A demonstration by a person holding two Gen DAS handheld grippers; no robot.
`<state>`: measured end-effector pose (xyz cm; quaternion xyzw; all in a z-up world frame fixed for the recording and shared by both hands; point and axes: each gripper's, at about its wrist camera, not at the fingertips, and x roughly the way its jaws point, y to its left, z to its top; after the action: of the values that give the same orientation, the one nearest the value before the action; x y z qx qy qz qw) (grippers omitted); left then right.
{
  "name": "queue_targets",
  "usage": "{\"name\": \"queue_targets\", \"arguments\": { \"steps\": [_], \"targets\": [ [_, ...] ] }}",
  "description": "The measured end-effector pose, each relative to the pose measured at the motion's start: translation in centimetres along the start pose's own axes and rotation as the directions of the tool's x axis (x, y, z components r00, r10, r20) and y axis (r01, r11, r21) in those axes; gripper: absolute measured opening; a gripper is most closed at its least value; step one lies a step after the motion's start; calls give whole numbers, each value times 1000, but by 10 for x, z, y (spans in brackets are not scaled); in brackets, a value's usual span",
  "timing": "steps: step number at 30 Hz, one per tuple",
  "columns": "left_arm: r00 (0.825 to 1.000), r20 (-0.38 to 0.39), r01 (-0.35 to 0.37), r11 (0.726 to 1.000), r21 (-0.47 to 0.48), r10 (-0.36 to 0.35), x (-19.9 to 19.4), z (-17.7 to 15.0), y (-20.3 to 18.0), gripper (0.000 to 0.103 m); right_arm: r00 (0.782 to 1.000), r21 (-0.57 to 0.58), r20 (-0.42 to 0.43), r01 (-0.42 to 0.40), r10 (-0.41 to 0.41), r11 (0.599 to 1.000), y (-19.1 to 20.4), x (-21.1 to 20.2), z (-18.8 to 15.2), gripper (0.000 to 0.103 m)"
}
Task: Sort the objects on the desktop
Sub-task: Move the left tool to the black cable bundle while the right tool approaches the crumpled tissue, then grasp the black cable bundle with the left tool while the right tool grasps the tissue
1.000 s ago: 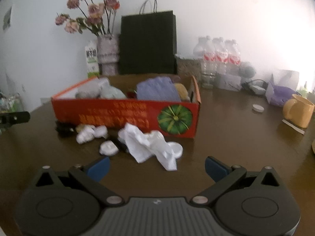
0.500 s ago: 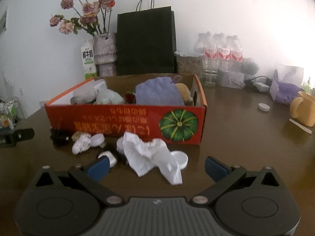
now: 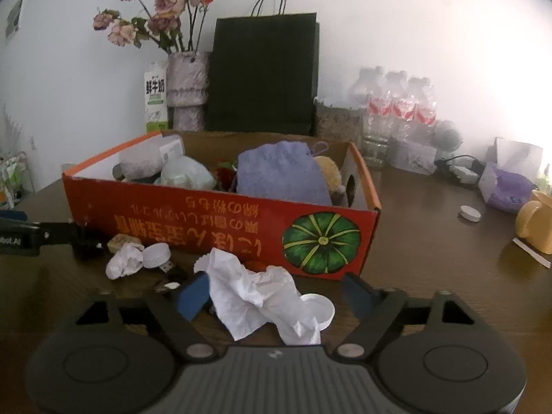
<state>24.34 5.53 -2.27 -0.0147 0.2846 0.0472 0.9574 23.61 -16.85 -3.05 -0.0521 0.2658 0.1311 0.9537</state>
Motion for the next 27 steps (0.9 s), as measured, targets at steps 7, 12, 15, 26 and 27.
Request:
{"name": "queue_targets", "arguments": {
  "steps": [7,12,15,26,27],
  "targets": [
    [999,-26,26,1000,3,-26,11,-1,-1,103,997,-16,-35,-64,63,998,1,7,0,49],
    [998,-41,58,998,12,-58,16,-1,-4,103,993,-5,-67,-96,96,995,0,12,-1,34],
    [997,-52,65,998,17,-64,21,0,-6,103,992,13,-75,-105,105,994,-2,13,-1,28],
    [993,-66,100,995,14,-99,26,0,-8,57,993,-15,-56,-108,107,994,1,8,-2,18],
    [994,-62,96,995,20,-95,25,0,-9,57,993,-18,-54,-106,105,994,1,8,-2,17]
  ]
}}
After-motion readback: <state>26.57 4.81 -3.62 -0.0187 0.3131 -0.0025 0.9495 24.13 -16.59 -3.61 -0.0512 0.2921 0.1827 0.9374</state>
